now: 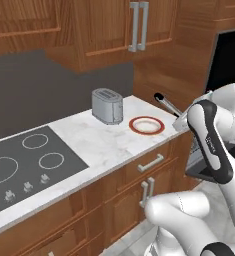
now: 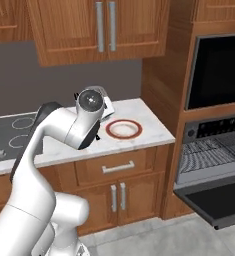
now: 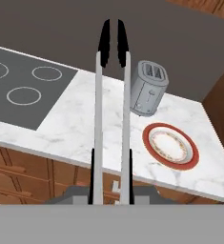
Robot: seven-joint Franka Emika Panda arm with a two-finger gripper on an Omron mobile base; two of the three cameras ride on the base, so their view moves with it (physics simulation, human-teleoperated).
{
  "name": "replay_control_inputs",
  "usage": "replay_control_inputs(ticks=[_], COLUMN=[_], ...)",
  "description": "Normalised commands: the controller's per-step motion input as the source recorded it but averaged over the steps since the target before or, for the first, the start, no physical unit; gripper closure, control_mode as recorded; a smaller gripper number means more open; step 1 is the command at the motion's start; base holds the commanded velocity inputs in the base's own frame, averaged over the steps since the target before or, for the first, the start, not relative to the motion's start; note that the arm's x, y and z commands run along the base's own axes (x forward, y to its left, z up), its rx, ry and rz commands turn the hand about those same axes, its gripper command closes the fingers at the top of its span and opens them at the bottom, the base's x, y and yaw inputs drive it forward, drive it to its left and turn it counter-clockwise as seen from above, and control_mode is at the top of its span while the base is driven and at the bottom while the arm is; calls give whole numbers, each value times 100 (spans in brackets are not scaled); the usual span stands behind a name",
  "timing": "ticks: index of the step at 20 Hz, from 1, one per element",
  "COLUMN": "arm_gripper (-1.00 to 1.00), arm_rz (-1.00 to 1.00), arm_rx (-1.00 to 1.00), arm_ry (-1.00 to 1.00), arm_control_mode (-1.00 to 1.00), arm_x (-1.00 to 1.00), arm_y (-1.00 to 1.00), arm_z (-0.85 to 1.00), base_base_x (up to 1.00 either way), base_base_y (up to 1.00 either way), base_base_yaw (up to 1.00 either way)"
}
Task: Pick up the tongs from the counter and place them near the plate next to the oven.
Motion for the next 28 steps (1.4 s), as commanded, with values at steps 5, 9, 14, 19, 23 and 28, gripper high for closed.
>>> replay_control_inputs(ticks=[5,9,14,19,23,28], arm_gripper=[100,100,100,100,100,100], arm_rz=[0,0,0,0,0,0], arm_rx=[0,0,0,0,0,0], arm_ry=[0,0,0,0,0,0], arm_control_mode=[100,100,100,100,100,100], arm_x=[0,0,0,0,0,0], arm_y=[0,0,0,0,0,0], arm_z=[0,0,0,0,0,0], base_base_x=[40,51,60,81,67,13], base_base_y=[-32,-36,-28,-1,-3,-24], base_base_yaw=[31,32,29,24,26,26])
